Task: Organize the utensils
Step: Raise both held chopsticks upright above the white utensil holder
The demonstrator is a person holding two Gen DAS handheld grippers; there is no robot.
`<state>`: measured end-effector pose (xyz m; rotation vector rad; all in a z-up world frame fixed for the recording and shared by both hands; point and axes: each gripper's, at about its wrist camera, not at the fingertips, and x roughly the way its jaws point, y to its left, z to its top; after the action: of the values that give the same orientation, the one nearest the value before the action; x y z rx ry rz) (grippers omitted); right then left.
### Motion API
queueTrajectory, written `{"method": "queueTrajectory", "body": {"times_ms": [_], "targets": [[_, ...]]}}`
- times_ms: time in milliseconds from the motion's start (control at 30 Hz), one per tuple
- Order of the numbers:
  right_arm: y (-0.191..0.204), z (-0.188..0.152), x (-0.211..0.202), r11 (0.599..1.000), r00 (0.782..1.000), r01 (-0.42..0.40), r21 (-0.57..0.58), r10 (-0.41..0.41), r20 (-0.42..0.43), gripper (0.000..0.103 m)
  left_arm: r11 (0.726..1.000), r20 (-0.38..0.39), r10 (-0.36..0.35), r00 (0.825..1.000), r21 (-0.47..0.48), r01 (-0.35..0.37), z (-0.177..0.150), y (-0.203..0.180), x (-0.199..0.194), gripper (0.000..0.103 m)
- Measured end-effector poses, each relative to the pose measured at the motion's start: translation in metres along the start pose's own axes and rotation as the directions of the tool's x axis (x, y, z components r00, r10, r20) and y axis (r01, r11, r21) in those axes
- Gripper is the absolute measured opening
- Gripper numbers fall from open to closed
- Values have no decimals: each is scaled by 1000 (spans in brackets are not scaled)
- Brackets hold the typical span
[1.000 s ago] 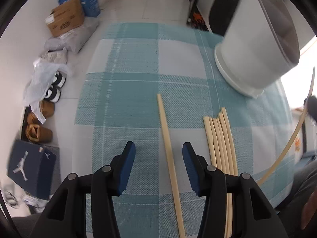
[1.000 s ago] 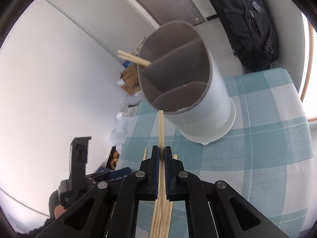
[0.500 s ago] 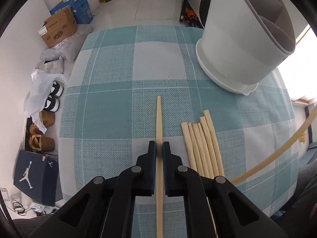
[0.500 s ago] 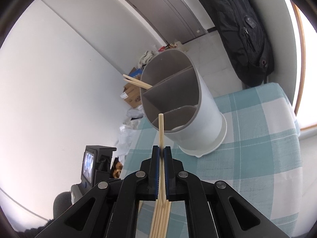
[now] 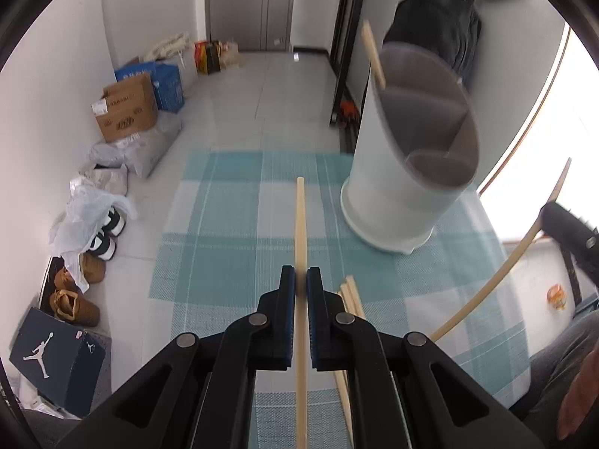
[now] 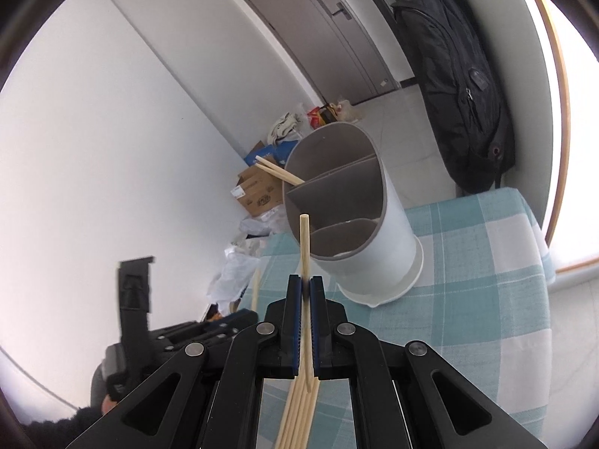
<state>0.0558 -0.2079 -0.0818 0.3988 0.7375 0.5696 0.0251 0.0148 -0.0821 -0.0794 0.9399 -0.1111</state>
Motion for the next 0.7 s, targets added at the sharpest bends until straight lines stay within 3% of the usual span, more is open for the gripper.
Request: {"method": "queueTrajectory", "body": {"times_ms": [300, 467, 700], "targets": [[16, -2, -11, 998, 999, 4, -61, -1, 42, 3, 993, 209, -60, 976, -84, 79, 15, 15, -38, 2], [25, 7, -24, 997, 997, 2, -82, 3, 72, 3, 986, 298, -81, 951, -117, 121, 26, 19, -52, 2], [35, 41, -47, 995, 992, 2, -95, 10, 122, 3, 971, 420, -116, 900, -145, 192, 53, 13, -78, 2]]}}
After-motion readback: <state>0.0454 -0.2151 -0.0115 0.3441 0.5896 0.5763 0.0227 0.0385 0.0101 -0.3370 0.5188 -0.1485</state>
